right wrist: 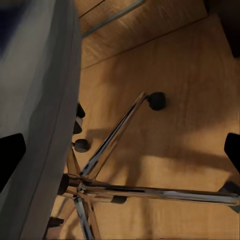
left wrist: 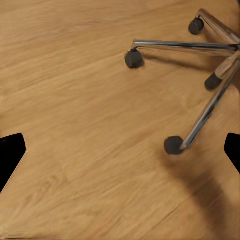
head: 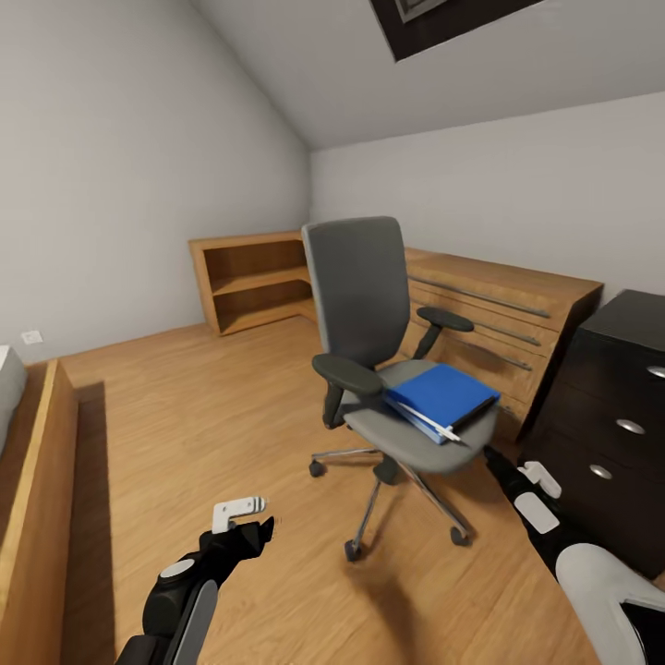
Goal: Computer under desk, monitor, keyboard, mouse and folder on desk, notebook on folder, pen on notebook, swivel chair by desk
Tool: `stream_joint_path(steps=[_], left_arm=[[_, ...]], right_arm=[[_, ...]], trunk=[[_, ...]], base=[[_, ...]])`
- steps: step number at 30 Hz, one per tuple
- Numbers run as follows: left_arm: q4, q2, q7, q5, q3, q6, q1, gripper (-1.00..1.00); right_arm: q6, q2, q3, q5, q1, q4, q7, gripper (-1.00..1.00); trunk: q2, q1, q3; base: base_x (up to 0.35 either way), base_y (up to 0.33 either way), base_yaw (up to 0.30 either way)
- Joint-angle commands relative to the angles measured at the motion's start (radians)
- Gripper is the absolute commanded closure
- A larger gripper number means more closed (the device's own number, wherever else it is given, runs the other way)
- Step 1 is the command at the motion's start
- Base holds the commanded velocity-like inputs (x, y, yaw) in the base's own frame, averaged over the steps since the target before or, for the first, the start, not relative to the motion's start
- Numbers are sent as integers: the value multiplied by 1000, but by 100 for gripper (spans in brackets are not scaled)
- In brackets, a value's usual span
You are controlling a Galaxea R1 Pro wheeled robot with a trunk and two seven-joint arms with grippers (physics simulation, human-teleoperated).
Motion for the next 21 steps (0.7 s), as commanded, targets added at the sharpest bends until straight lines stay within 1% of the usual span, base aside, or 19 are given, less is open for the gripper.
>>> stream_joint_path(steps=[1,5,13,21], left_arm=[[-1,0,9,10,-1,4,-1,-100],[-1,-1,9,10,-2,4,-1,-100],[-1,-1,9,11,-3,4,-1,-100],[-1,-2,9,10,-3,4,-1,-100]], right_arm=[[-3,0,2,-12,0,2,7,-100],[-3,0,2,-12,0,2,9,-100],[-4,0,2,-11,0,2,9,-100],[-4,0,2,-10,1,2,9,-100]], trunk=[[0,0,-1],[0,0,-1],[0,0,-1],[0,0,-1]], base=[[0,0,217],[103,0,85],[270,0,7],[141,2,0]])
